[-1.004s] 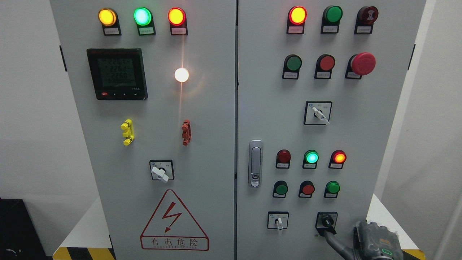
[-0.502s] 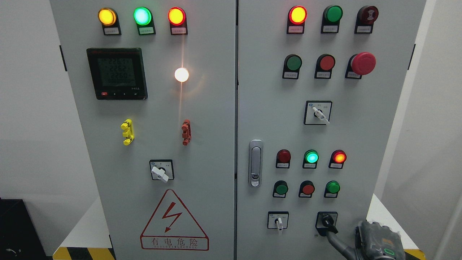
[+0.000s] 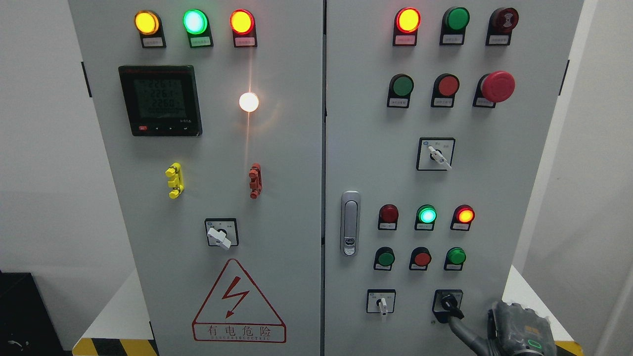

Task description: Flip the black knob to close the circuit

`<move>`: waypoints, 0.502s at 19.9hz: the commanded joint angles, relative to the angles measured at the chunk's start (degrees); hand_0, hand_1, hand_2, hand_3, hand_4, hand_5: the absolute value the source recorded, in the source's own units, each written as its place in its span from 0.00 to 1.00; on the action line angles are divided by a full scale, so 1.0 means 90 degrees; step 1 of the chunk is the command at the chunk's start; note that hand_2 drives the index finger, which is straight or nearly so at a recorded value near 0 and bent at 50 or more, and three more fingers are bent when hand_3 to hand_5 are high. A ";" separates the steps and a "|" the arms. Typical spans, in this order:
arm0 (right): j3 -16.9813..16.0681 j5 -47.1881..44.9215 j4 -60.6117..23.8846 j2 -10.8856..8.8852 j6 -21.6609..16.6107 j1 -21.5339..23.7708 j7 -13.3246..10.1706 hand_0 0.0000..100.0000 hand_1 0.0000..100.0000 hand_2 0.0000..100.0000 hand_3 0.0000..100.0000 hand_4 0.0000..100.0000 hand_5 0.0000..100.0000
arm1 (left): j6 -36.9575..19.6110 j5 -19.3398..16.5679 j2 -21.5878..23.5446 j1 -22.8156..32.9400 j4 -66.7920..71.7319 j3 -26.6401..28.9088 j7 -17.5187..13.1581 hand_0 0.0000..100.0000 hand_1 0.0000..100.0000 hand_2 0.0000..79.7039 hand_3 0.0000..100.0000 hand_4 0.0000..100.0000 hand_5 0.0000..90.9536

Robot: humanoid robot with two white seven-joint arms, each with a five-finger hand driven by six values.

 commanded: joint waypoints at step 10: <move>0.0087 -0.0028 -0.0152 0.0192 -0.0009 0.0022 -0.0016 0.00 0.00 0.90 1.00 0.94 0.93 | 0.0000 0.0000 0.0000 0.0000 0.0000 0.0000 0.0004 0.12 0.56 0.00 0.00 0.00 0.00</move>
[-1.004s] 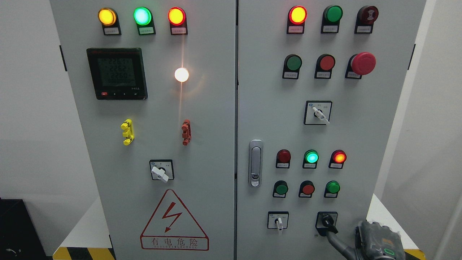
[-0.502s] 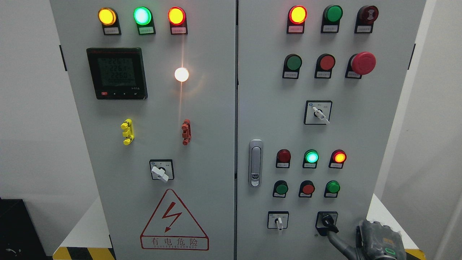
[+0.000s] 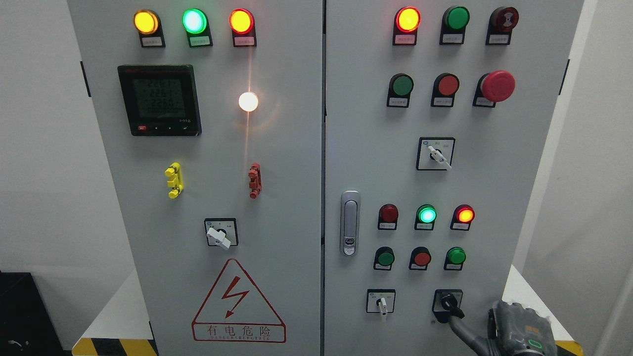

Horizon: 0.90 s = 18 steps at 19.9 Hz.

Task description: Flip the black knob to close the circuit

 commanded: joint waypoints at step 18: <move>0.0823 -0.1286 -0.0895 0.0231 -0.0019 0.0983 -0.0571 0.00 0.00 0.84 1.00 0.91 0.89 | 0.0000 0.0000 0.0000 0.0000 0.0000 0.0000 0.0004 0.12 0.56 0.00 0.00 0.00 0.00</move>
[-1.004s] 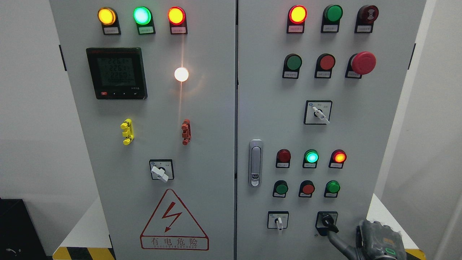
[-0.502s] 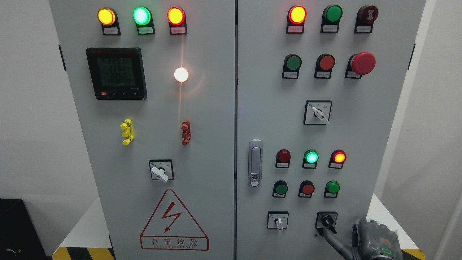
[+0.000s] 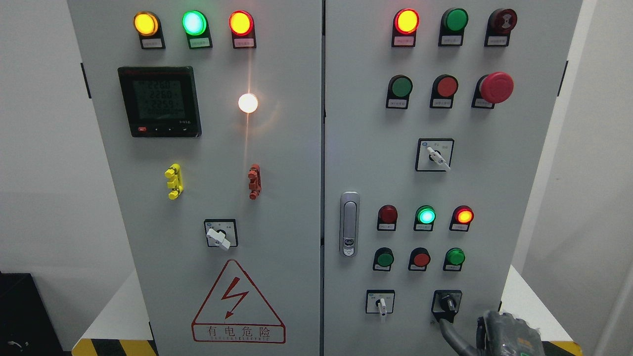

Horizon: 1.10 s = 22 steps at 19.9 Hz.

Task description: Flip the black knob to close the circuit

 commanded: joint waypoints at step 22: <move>0.0318 -0.9914 -0.1936 -0.0081 -0.1129 0.3056 -0.1208 0.00 0.02 0.00 0.14 0.11 0.00 | 0.0000 0.0000 0.0000 0.0000 0.0000 0.0000 0.0004 0.12 0.56 0.00 0.00 0.00 0.00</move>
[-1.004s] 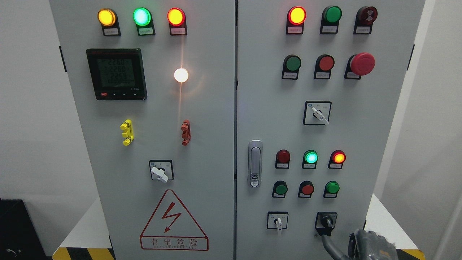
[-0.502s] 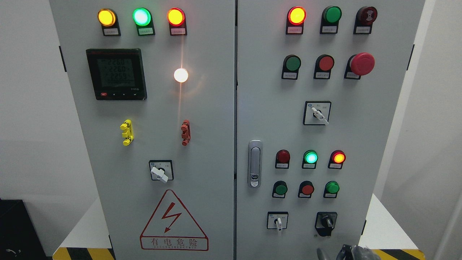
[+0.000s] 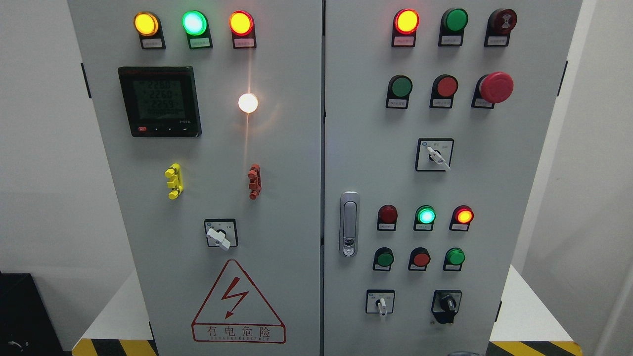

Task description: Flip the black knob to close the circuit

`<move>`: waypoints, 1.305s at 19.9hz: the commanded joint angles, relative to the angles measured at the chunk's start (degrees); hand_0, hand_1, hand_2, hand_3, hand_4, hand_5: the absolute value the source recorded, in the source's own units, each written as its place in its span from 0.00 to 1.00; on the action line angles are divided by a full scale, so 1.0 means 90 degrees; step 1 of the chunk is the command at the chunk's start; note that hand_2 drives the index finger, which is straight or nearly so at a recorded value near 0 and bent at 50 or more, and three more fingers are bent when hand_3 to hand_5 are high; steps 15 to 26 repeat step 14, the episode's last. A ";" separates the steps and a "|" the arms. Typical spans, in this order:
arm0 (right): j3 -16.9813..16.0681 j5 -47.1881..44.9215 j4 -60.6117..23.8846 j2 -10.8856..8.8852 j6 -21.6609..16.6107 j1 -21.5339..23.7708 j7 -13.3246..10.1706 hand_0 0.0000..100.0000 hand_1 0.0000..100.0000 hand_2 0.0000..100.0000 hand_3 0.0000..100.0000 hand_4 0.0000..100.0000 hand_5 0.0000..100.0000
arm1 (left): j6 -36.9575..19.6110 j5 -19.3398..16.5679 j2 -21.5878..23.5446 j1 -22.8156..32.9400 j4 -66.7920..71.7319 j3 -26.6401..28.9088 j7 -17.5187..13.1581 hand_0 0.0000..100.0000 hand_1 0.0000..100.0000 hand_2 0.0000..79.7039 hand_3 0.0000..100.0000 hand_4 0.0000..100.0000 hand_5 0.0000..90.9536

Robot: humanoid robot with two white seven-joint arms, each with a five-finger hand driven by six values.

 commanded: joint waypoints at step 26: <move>-0.0120 -0.2376 -0.0332 -0.0108 -0.0785 0.1188 0.1204 0.00 0.00 0.00 0.00 0.00 0.00 | 0.0000 0.0000 0.0000 0.0000 0.0000 0.0000 0.0004 0.12 0.56 0.00 0.00 0.00 0.00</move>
